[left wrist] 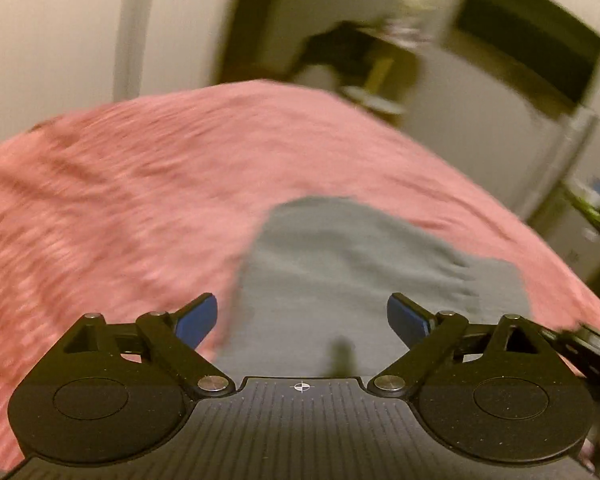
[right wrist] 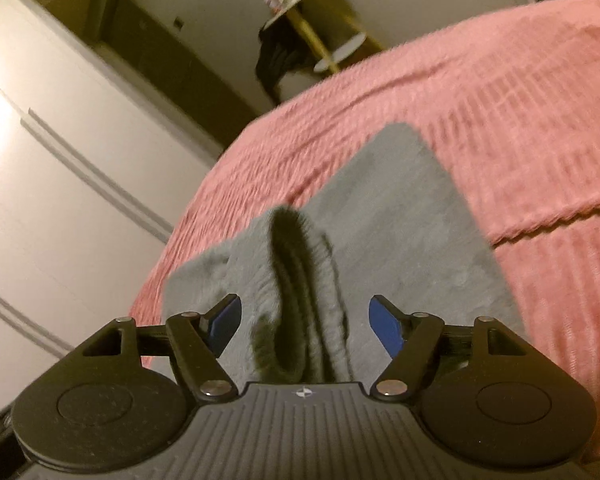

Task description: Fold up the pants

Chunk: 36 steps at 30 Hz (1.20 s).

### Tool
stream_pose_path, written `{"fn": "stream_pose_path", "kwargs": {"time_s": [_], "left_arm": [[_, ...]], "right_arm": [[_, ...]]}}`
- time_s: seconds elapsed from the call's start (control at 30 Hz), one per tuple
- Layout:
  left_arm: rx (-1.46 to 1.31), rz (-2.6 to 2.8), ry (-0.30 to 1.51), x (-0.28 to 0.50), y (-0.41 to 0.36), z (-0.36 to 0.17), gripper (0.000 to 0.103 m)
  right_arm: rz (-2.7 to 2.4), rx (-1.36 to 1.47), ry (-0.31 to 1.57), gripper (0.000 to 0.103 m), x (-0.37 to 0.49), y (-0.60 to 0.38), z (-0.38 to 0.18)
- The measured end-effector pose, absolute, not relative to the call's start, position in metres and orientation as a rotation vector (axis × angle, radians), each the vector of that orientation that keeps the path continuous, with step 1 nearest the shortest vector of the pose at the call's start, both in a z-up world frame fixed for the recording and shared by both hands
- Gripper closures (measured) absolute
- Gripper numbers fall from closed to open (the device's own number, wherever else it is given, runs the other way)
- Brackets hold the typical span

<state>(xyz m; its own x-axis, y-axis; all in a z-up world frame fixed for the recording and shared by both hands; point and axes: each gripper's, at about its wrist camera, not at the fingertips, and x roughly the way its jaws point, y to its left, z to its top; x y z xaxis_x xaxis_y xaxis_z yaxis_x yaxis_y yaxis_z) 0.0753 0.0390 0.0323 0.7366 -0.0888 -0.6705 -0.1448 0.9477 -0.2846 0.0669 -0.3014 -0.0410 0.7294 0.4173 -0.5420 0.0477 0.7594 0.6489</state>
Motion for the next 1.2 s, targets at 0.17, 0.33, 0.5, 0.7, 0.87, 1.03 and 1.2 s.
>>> {"fn": "stream_pose_path", "kwargs": {"time_s": [0.17, 0.33, 0.5, 0.7, 0.87, 1.03, 1.2], "left_arm": [[-0.314, 0.055, 0.957, 0.102, 0.041, 0.007, 0.009], [-0.254, -0.016, 1.024, 0.094, 0.035, -0.003, 0.01], [-0.323, -0.031, 1.091, 0.101, 0.046, -0.018, 0.01], [-0.318, -0.038, 1.092, 0.098, 0.042, -0.015, 0.009], [-0.318, -0.042, 1.087, 0.099, 0.041, -0.017, 0.006], [-0.356, -0.038, 1.067, 0.099, 0.047, -0.017, 0.006], [-0.395, -0.037, 1.033, 0.095, 0.051, -0.012, 0.006]], "right_arm": [[0.27, 0.742, 0.878, 0.025, 0.081, -0.294, -0.054], [0.283, 0.788, 0.969, 0.021, 0.101, -0.289, -0.068], [0.316, 0.808, 0.988, 0.044, 0.114, -0.282, -0.071], [0.363, 0.959, 1.014, 0.039, 0.12, -0.293, -0.086], [0.402, 1.044, 1.015, 0.027, 0.133, -0.288, -0.094], [0.336, 0.928, 1.006, 0.054, 0.138, -0.274, -0.085], [0.411, 0.659, 0.861, 0.064, 0.124, -0.246, -0.024]]}}
